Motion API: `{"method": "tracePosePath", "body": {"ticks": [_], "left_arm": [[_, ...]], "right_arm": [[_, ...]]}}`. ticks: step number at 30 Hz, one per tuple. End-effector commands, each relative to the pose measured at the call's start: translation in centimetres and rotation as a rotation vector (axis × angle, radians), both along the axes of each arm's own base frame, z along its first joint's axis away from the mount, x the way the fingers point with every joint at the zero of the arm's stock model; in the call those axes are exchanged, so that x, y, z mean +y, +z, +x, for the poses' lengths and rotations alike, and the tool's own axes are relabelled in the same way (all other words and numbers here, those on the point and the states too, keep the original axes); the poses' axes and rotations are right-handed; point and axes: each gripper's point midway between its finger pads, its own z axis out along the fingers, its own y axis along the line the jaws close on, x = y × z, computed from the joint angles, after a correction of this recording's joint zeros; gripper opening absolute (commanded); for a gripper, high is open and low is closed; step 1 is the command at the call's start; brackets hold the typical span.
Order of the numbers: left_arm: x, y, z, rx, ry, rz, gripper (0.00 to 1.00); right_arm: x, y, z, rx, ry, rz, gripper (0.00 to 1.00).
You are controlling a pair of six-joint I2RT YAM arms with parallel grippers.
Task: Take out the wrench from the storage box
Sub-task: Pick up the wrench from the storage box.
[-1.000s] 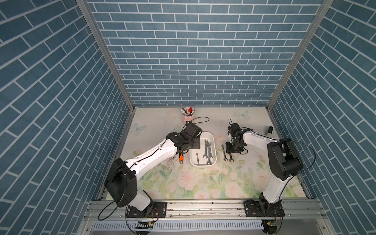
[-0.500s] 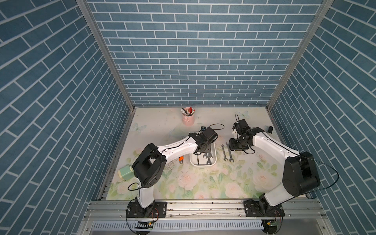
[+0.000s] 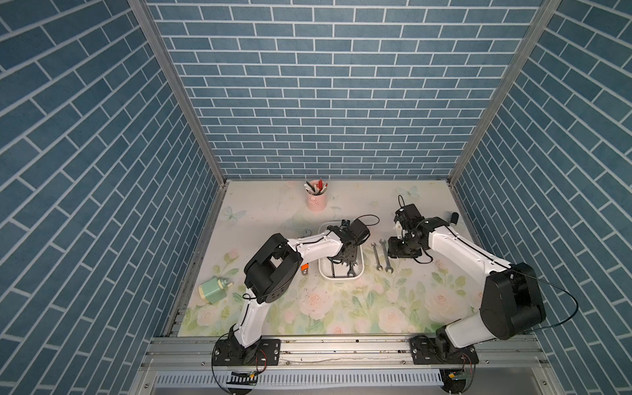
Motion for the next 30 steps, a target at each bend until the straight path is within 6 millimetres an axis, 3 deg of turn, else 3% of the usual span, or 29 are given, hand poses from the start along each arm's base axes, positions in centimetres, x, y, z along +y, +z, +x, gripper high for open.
{"method": "tracePosePath", "body": {"ticks": [1,4,17,27,30], "left_arm": [[-0.1,-0.4,0.4,-0.003,0.007,0.011,0.45],[0.1,-1.1,0.4,0.014,0.009,0.027,0.4],[1.0,-2.6,0.6,0.159,-0.021,0.069,0.33],[1.0,-3.3,1.2,0.199,-0.039,0.081,0.13],[1.0,-2.8,1.4,0.193,-0.036,0.077,0.13]], "right_arm": [[-0.5,0.2,-0.7,0.015,-0.022,-0.007,0.51],[-0.6,0.3,-0.8,0.017,-0.021,-0.008,0.51],[-0.9,0.6,-1.3,0.023,-0.015,-0.013,0.51],[-0.9,0.7,-1.6,0.024,-0.017,-0.013,0.52],[-1.0,0.7,-1.6,0.024,-0.02,-0.012,0.52]]}}
